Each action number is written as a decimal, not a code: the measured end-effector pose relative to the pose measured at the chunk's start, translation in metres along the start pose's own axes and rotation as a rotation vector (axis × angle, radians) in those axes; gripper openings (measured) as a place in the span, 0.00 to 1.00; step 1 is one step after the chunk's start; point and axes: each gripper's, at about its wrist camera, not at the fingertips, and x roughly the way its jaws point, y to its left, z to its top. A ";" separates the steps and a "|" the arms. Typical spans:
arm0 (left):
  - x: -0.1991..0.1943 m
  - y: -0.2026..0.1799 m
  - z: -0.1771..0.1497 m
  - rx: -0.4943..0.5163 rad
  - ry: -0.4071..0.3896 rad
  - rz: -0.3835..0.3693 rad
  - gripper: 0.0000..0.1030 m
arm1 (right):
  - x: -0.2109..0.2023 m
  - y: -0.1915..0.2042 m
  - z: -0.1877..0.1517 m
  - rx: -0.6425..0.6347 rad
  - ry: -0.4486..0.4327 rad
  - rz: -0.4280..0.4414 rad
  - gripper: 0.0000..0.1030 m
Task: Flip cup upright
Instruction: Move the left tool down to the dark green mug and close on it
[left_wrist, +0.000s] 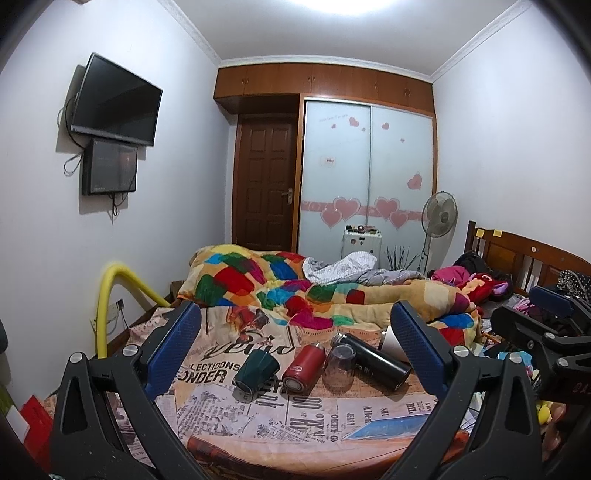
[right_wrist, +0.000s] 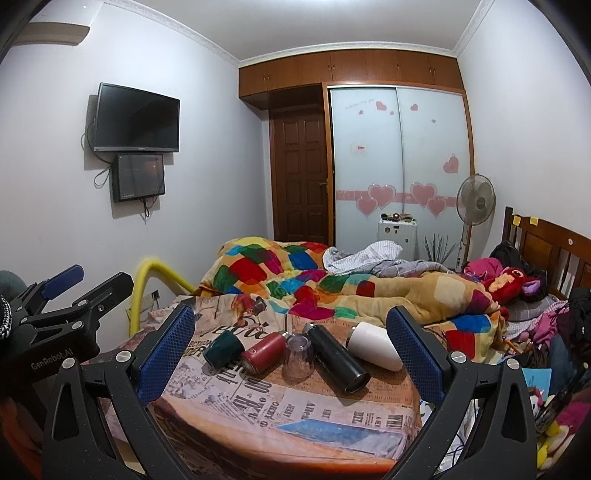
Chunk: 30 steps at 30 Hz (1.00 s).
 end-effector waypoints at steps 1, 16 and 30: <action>0.005 0.003 -0.002 -0.004 0.010 0.000 1.00 | 0.003 0.000 -0.001 0.001 0.006 -0.001 1.00; 0.194 0.072 -0.094 -0.026 0.445 0.100 1.00 | 0.083 -0.016 -0.032 0.020 0.195 -0.035 1.00; 0.330 0.097 -0.177 -0.029 0.757 -0.037 0.84 | 0.159 -0.026 -0.062 0.024 0.358 -0.047 1.00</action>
